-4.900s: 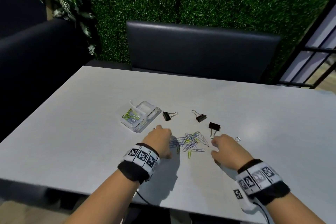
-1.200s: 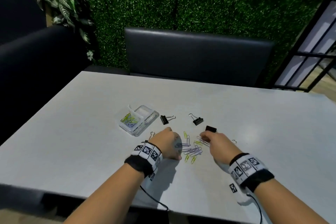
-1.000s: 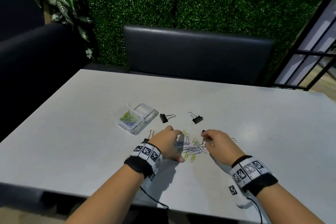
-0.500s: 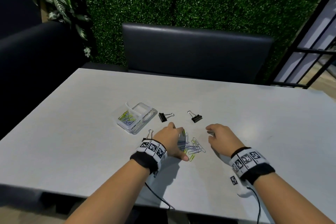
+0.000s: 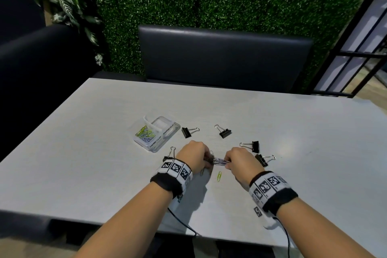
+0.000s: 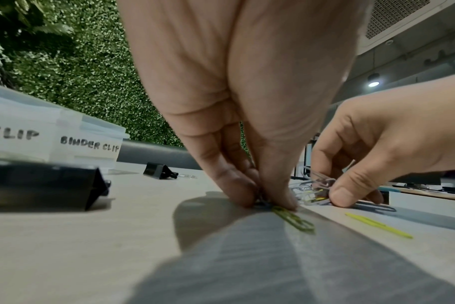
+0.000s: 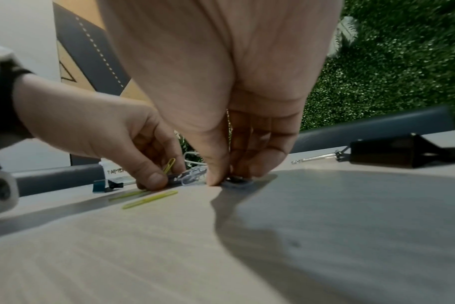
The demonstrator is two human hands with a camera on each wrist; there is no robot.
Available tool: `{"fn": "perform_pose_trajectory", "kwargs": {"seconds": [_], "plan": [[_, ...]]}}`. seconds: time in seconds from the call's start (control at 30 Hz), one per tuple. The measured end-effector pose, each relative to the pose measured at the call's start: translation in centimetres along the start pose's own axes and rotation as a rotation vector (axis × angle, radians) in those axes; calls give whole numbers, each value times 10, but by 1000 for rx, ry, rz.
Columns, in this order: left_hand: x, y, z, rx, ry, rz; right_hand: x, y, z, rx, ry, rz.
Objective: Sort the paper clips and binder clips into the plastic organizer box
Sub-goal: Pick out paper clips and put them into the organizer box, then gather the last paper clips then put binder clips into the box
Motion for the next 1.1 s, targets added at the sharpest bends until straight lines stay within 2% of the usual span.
{"fn": "perform_pose_trajectory", "kwargs": {"seconds": [0.2, 0.5, 0.63, 0.87, 0.97, 1.1], "plan": [[-7, 4, 1, 20, 20, 136, 12, 16, 9, 105, -73, -213], [-30, 31, 10, 134, 67, 325, 14, 44, 10, 216, -141, -537], [-58, 59, 25, 239, 119, 431, -22, 44, -5, 227, -104, -715], [-164, 104, 48, 383, 369, 401, -124, 18, -63, 82, 46, -636], [-194, 110, 46, 391, 454, 310, -157, 6, -82, 41, 69, -615], [-214, 98, 36, 305, 527, 185, -182, -9, -94, 22, 72, -559]]}}
Point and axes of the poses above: each hand's wrist, its own z-axis away from the middle knuckle, its own y-axis out of the back of the hand, x = y × z, the point moved 8 cm from there along -z, towards the middle knuckle, and after that the axes turned 13 degrees about -z, right-handed, at the moved point
